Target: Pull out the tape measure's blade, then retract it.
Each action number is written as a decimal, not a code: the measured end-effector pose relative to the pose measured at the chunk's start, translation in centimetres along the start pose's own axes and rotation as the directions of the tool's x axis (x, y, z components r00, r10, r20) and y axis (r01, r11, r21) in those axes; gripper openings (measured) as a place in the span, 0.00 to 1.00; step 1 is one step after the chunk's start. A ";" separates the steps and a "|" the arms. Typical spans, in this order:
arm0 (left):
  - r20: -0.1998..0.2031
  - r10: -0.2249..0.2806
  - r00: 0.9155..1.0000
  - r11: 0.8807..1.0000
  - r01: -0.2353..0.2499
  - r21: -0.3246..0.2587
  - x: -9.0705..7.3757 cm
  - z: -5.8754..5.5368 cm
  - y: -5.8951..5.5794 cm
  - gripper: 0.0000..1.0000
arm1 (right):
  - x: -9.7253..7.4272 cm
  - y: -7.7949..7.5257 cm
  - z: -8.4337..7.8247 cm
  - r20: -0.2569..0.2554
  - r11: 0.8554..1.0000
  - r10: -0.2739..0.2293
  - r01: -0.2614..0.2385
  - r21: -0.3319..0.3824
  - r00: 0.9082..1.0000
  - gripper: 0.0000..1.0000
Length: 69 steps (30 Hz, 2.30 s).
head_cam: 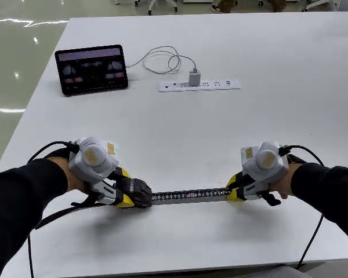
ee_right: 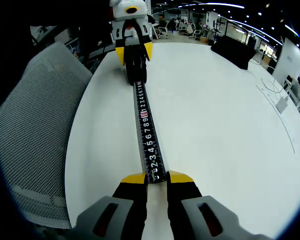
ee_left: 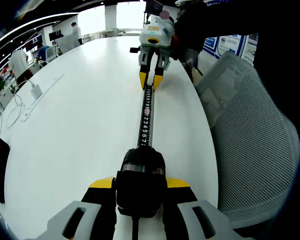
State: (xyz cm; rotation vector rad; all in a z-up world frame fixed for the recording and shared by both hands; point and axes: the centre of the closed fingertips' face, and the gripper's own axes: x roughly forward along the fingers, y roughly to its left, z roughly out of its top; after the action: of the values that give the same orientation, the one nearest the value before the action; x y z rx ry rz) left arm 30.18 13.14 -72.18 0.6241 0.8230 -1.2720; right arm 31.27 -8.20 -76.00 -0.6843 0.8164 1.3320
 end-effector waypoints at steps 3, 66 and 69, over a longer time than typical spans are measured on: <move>0.001 0.001 1.000 1.000 -0.001 0.000 0.0 0.0 0.0 0.31 | -0.1 0.0 -0.1 -0.002 1.000 -0.001 0.001 0.001 1.000 0.09; 0.001 0.001 1.000 1.000 -0.001 -0.001 0.0 0.0 0.1 0.31 | -2.2 -0.5 -3.3 -0.035 0.999 -0.016 0.017 0.041 0.999 0.10; 0.001 0.003 1.000 1.000 -0.003 -0.004 0.0 0.0 0.0 0.31 | -2.2 -0.5 -3.3 -0.034 0.999 -0.016 0.017 0.046 0.999 0.10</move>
State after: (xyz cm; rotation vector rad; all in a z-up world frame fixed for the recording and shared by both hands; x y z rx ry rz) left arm 30.22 13.11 -72.19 0.6216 0.8232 -1.2676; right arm 31.29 -12.19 -76.00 -0.6775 0.8642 1.2859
